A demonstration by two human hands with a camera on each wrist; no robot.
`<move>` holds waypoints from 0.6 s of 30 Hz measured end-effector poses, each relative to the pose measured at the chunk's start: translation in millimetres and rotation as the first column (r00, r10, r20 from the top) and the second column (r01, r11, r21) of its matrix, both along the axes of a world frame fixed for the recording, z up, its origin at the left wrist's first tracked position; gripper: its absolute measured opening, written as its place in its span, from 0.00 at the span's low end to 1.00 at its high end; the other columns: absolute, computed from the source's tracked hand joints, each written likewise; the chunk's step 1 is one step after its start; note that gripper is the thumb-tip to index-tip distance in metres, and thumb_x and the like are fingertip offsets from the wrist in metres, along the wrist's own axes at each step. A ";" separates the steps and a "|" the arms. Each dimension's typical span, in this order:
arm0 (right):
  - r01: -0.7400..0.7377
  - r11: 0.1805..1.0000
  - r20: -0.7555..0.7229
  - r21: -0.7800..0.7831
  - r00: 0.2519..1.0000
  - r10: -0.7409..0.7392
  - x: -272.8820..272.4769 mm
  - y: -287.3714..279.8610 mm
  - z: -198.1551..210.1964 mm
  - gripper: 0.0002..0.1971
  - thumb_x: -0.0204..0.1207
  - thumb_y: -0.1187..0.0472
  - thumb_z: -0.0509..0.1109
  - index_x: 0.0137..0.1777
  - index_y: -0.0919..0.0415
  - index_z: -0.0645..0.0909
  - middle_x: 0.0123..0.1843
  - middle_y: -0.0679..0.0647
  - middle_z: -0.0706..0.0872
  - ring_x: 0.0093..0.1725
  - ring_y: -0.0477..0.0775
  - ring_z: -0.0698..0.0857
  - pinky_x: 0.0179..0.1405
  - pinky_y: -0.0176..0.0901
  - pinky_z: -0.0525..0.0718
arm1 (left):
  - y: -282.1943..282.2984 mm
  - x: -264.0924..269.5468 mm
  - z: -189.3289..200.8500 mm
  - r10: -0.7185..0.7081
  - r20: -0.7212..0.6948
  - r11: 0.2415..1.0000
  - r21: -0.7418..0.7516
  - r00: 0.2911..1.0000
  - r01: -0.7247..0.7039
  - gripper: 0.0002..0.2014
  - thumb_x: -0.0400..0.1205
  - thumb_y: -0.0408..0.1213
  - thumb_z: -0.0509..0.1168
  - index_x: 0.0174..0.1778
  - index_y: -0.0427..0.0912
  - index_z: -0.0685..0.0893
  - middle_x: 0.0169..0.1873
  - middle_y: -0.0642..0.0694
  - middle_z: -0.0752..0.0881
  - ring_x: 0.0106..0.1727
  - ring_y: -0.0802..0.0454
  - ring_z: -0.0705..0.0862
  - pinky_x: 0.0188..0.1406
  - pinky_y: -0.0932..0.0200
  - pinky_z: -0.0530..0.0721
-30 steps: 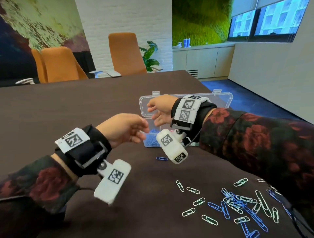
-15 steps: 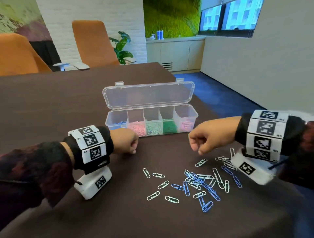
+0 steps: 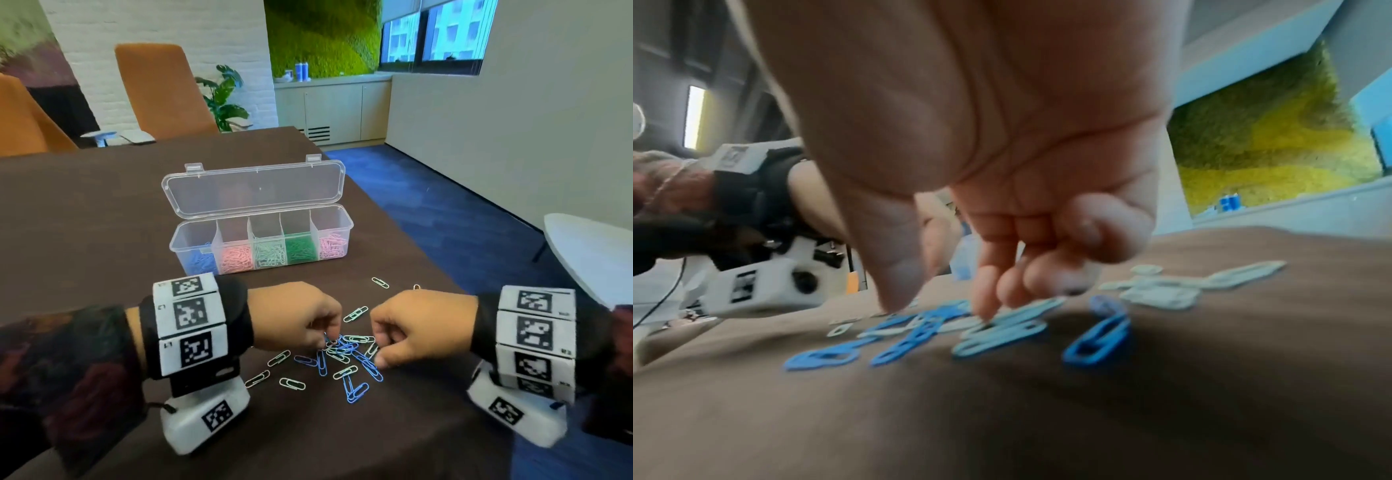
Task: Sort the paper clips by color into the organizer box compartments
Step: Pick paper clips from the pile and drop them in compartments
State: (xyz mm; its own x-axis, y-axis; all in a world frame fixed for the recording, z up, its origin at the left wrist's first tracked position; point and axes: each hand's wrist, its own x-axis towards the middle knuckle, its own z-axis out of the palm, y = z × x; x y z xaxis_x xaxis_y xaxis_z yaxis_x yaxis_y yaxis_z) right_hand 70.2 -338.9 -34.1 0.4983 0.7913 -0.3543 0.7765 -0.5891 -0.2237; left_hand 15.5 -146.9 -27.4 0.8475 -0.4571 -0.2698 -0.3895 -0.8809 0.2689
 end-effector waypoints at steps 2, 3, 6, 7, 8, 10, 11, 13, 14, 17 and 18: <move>-0.007 1.000 0.082 -0.021 0.997 0.009 -10.2 13.5 -5.4 0.13 0.74 0.45 0.71 0.41 0.55 0.78 0.35 0.47 0.81 0.33 0.45 0.76 0.35 0.40 0.71 | 0.3 7.7 -2.6 0.037 0.030 0.999 0.031 0.999 -0.038 0.08 0.78 0.32 0.68 0.53 0.43 0.82 0.37 0.53 0.82 0.36 0.58 0.76 0.40 0.67 0.72; -0.028 0.998 0.128 -0.050 0.991 0.034 -13.6 19.9 -7.3 0.15 0.75 0.45 0.71 0.44 0.59 0.81 0.39 0.52 0.84 0.37 0.50 0.77 0.37 0.43 0.71 | 1.4 10.5 -3.4 0.058 0.032 0.998 0.032 0.998 -0.059 0.09 0.77 0.33 0.69 0.53 0.42 0.81 0.34 0.57 0.79 0.34 0.61 0.75 0.37 0.70 0.70; -0.069 0.993 0.201 -0.096 0.976 0.087 -18.2 31.1 -5.8 0.15 0.76 0.51 0.69 0.50 0.64 0.84 0.42 0.56 0.82 0.42 0.54 0.78 0.40 0.40 0.71 | 0.9 14.8 -5.1 0.074 0.008 0.997 0.016 0.997 -0.074 0.11 0.76 0.33 0.71 0.53 0.42 0.81 0.31 0.59 0.77 0.32 0.62 0.75 0.35 0.73 0.69; -0.079 0.991 0.213 -0.105 0.972 0.100 -18.6 32.4 -4.5 0.12 0.77 0.54 0.68 0.50 0.63 0.83 0.41 0.55 0.80 0.43 0.54 0.77 0.40 0.40 0.72 | -1.3 14.8 -5.7 0.068 -0.006 0.998 0.012 0.998 -0.068 0.11 0.76 0.34 0.71 0.53 0.42 0.81 0.31 0.58 0.78 0.33 0.60 0.76 0.35 0.72 0.70; -0.095 0.989 0.226 -0.118 0.967 0.119 -19.2 33.2 -4.0 0.10 0.77 0.56 0.67 0.49 0.62 0.83 0.40 0.54 0.79 0.43 0.54 0.77 0.39 0.40 0.72 | -4.3 14.8 -6.4 0.058 -0.017 0.998 0.012 0.998 -0.058 0.11 0.76 0.34 0.72 0.52 0.42 0.81 0.31 0.58 0.77 0.33 0.59 0.76 0.35 0.71 0.70; -0.112 0.984 0.255 -0.137 0.956 0.144 -20.4 33.9 -4.7 0.05 0.77 0.58 0.65 0.43 0.60 0.79 0.34 0.52 0.74 0.42 0.54 0.75 0.33 0.40 0.69 | -11.1 15.7 -9.1 0.035 -0.026 0.999 0.024 0.999 -0.034 0.10 0.75 0.34 0.72 0.49 0.42 0.80 0.30 0.57 0.75 0.31 0.62 0.73 0.32 0.73 0.67; -0.108 0.984 0.267 -0.139 0.953 0.142 -21.3 33.5 -5.3 0.06 0.77 0.59 0.65 0.39 0.59 0.76 0.31 0.51 0.71 0.41 0.55 0.75 0.32 0.41 0.68 | -14.6 16.7 -10.9 0.026 -0.022 0.999 0.035 0.999 -0.025 0.10 0.75 0.35 0.73 0.46 0.44 0.78 0.30 0.57 0.74 0.30 0.62 0.72 0.31 0.73 0.66; -0.094 0.986 0.272 -0.137 0.954 0.129 -22.4 32.1 -6.0 0.09 0.76 0.59 0.65 0.35 0.59 0.74 0.30 0.51 0.70 0.39 0.56 0.74 0.31 0.42 0.69 | -20.8 19.6 -14.2 0.021 -0.021 0.998 0.064 1.000 -0.020 0.10 0.75 0.35 0.73 0.43 0.45 0.76 0.29 0.56 0.73 0.30 0.61 0.71 0.29 0.73 0.66; -0.092 0.987 0.265 -0.131 0.956 0.124 -22.3 31.3 -6.0 0.07 0.76 0.60 0.65 0.37 0.60 0.76 0.30 0.51 0.71 0.39 0.56 0.74 0.31 0.42 0.69 | -23.3 21.0 -14.7 0.019 -0.034 0.997 0.078 0.999 -0.016 0.10 0.75 0.35 0.73 0.42 0.44 0.76 0.29 0.56 0.74 0.29 0.61 0.71 0.29 0.73 0.66; -0.081 0.993 0.221 -0.091 0.970 0.100 -19.8 27.0 -6.3 0.05 0.74 0.61 0.66 0.37 0.58 0.78 0.30 0.49 0.72 0.38 0.54 0.75 0.36 0.40 0.71 | -25.3 22.9 -13.9 0.006 -0.075 0.996 0.094 0.997 0.001 0.04 0.77 0.33 0.71 0.41 0.42 0.81 0.26 0.58 0.75 0.27 0.62 0.73 0.28 0.75 0.68; -0.069 0.995 0.200 -0.068 0.976 0.082 -17.8 25.0 -5.6 0.08 0.73 0.61 0.67 0.33 0.55 0.74 0.30 0.48 0.72 0.36 0.52 0.74 0.36 0.39 0.71 | -24.6 22.9 -13.6 0.009 -0.078 0.996 0.087 0.997 -0.002 0.02 0.77 0.32 0.70 0.41 0.41 0.83 0.26 0.58 0.75 0.26 0.64 0.74 0.29 0.76 0.69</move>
State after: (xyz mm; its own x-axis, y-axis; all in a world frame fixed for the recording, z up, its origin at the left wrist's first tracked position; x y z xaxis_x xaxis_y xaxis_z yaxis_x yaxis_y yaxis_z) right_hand 52.4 -313.9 -39.8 0.5041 0.8098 -0.3002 0.8448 -0.5346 -0.0237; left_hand 38.4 -171.5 -41.0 0.8245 -0.4245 -0.3743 -0.3653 -0.9043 0.2210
